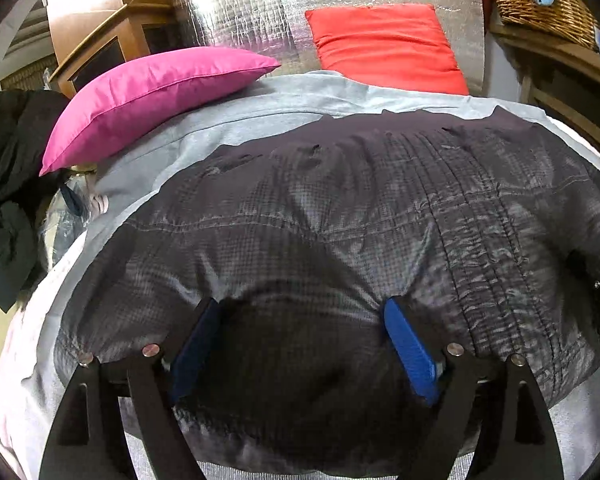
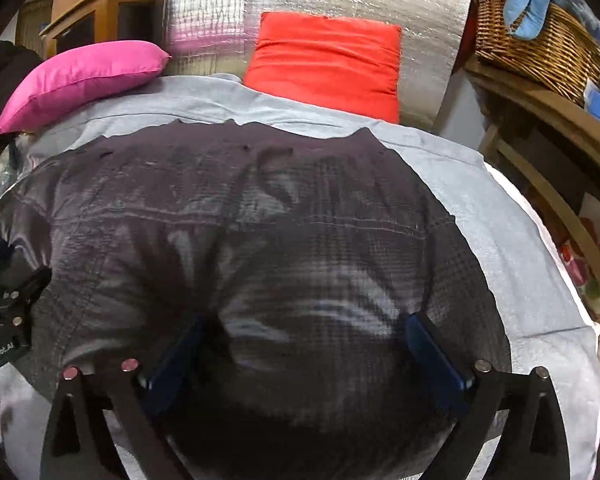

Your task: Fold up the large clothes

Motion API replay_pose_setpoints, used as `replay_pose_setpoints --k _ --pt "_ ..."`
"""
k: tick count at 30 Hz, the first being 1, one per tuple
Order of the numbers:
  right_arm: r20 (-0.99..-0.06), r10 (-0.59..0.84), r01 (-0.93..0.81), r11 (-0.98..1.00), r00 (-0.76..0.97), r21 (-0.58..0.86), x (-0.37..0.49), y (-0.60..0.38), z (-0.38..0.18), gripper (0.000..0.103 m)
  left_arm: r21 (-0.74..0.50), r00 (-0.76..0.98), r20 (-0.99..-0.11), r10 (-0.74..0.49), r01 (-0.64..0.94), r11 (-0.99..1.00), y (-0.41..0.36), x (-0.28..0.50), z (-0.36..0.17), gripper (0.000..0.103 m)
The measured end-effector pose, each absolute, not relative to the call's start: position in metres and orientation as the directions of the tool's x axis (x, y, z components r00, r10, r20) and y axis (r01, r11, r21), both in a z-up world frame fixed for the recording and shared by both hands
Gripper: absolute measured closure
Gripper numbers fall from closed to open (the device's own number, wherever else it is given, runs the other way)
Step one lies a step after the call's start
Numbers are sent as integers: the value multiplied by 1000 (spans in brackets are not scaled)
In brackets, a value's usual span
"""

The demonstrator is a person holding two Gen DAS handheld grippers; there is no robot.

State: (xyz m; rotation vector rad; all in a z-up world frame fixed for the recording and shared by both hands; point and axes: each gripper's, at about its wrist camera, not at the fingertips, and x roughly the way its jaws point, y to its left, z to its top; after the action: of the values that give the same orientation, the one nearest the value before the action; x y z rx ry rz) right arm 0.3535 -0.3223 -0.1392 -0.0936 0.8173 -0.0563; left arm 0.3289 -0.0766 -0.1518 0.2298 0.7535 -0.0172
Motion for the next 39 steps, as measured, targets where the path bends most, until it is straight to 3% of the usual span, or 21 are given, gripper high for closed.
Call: replay_pose_setpoints --k 2,5,8,14,21,24,27,31,35,39 --pt "-726 -91 23 994 682 -104 351 -321 -140 1 171 718 -695 47 101 980 -71 323 -140 18" --pt "-738 -92 55 996 669 -74 343 -327 -124 1 109 764 -645 27 57 992 -48 302 -119 18" --pt "-686 -46 65 998 726 2 320 -331 -98 1 63 785 -618 39 0 998 -22 287 -113 18" --pt "-631 -4 14 1000 776 12 303 -301 -93 1 89 748 -653 118 -79 993 -11 294 -134 18" --pt "-713 -56 -12 996 699 -90 320 -285 -148 0 240 735 -645 211 -68 968 -27 297 -148 16" --pt "-723 -28 4 999 690 -35 320 -295 -142 0 153 734 -663 149 -62 986 -12 292 -130 16" --pt "-702 79 -1 994 707 110 314 -328 -120 0 54 775 -625 97 -81 995 20 284 -102 16" --pt "-666 164 49 956 728 289 308 -401 -96 0 -64 738 -669 83 -169 984 86 296 -88 12" --pt "-670 130 169 916 731 363 306 -467 -97 0 -58 702 -693 161 -277 959 117 294 -92 12" --pt "-667 133 167 915 733 366 293 -459 -99 0 -60 688 -708 156 -280 958 110 289 -93 12"
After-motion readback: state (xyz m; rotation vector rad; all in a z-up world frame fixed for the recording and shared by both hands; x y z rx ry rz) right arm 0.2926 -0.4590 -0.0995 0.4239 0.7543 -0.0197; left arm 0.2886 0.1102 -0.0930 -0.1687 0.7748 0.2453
